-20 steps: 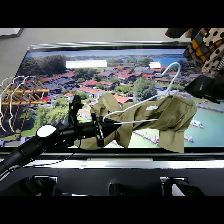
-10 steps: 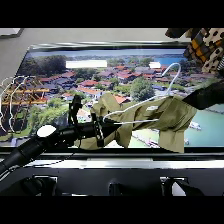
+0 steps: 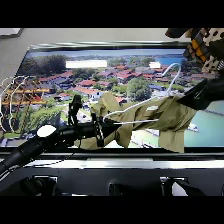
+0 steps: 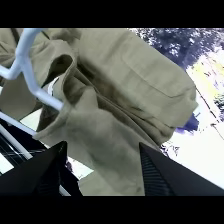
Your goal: Fold the clothes and pants, and hang the long-sleeved shirts on hangers.
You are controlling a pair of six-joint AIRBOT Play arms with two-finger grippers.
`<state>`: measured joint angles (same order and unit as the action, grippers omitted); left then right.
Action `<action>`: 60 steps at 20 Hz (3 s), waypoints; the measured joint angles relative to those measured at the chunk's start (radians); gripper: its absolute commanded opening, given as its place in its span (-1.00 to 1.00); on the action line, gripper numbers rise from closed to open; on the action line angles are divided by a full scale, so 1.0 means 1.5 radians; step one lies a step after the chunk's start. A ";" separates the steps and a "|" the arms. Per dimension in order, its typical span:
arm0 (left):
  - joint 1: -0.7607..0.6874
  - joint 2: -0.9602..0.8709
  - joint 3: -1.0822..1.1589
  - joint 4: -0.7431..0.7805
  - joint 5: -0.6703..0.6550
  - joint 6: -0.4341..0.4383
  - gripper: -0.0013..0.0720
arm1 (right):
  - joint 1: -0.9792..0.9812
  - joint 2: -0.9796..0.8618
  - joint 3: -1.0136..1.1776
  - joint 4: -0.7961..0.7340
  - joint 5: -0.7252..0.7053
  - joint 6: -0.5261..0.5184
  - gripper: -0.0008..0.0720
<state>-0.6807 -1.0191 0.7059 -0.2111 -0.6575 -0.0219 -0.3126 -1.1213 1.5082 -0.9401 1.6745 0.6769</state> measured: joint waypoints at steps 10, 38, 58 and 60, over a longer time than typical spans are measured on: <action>0.000 0.000 0.000 -0.001 -0.002 -0.002 -0.88 | 0.000 -0.057 -0.003 0.076 0.034 -0.039 -0.78; 0.090 -0.015 0.107 0.551 0.009 -0.847 0.27 | -0.001 0.008 -0.003 0.053 -0.010 -0.106 -0.89; -0.277 -0.421 0.477 1.329 -0.109 -1.447 0.86 | -0.001 0.008 -0.003 0.053 -0.033 -0.104 -0.89; -0.278 -0.437 0.479 1.345 -0.109 -1.466 0.83 | -0.001 0.008 -0.003 0.053 -0.036 -0.104 -0.89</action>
<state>-1.0973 -1.6749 1.4246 1.8069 -0.8215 -2.2204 -0.3134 -1.1091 1.5040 -0.8612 1.6207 0.5205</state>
